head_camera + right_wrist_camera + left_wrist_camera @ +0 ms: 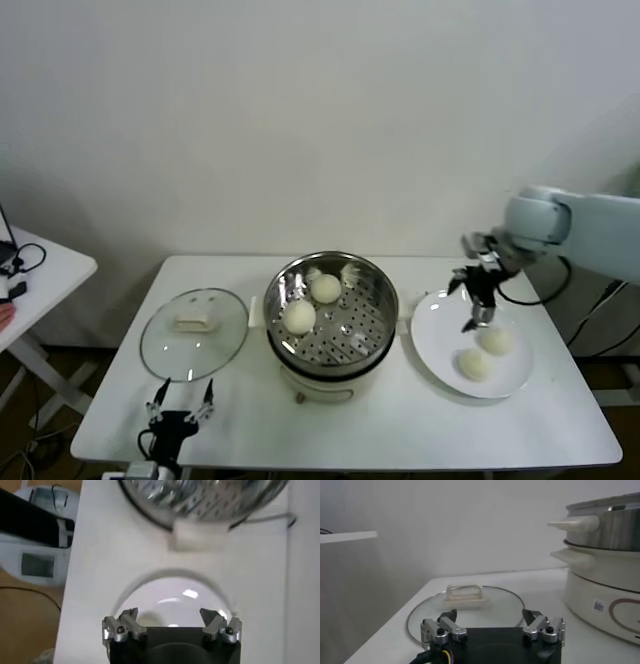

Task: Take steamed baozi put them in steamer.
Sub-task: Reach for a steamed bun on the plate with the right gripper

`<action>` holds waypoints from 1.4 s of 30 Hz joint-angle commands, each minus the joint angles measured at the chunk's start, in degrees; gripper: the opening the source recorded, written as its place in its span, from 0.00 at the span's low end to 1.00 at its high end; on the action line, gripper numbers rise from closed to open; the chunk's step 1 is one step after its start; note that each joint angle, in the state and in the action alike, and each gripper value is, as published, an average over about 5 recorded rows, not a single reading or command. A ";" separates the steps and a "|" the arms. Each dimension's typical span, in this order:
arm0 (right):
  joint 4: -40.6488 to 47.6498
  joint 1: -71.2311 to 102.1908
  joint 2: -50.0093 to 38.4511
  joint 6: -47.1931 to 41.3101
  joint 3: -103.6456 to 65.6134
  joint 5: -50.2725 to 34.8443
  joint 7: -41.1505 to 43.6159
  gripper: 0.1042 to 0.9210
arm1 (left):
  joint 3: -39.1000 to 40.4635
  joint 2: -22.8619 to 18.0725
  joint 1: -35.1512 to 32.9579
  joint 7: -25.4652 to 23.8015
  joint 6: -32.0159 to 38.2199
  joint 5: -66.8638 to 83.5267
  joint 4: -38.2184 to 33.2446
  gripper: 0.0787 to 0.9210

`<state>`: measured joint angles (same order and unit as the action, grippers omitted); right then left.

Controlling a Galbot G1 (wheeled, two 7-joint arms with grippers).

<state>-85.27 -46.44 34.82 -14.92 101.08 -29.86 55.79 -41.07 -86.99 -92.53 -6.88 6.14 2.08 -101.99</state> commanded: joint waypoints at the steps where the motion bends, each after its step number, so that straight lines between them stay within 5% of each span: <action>1: 2.16 17.81 -10.52 2.25 -10.32 13.15 0.47 0.88 | -0.04 0.05 -0.07 0.01 0.04 -0.01 0.30 0.88; 19: 8.92 37.06 -6.64 0.99 -28.04 18.77 -4.96 0.88 | 0.20 -0.32 -0.09 0.18 0.32 -0.66 1.35 0.88; 38: 8.77 38.14 -4.72 0.25 -30.69 18.24 -6.64 0.88 | 0.21 -0.40 0.02 0.23 0.34 -0.70 1.39 0.88; 42: 8.98 38.16 -4.35 0.09 -31.10 18.20 -6.98 0.81 | 0.31 -0.42 0.02 0.22 0.34 -0.76 1.33 0.88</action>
<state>-76.40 -9.76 30.35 -14.78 71.51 -12.09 49.27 -40.82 -87.39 -92.51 -6.66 6.45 1.39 -100.61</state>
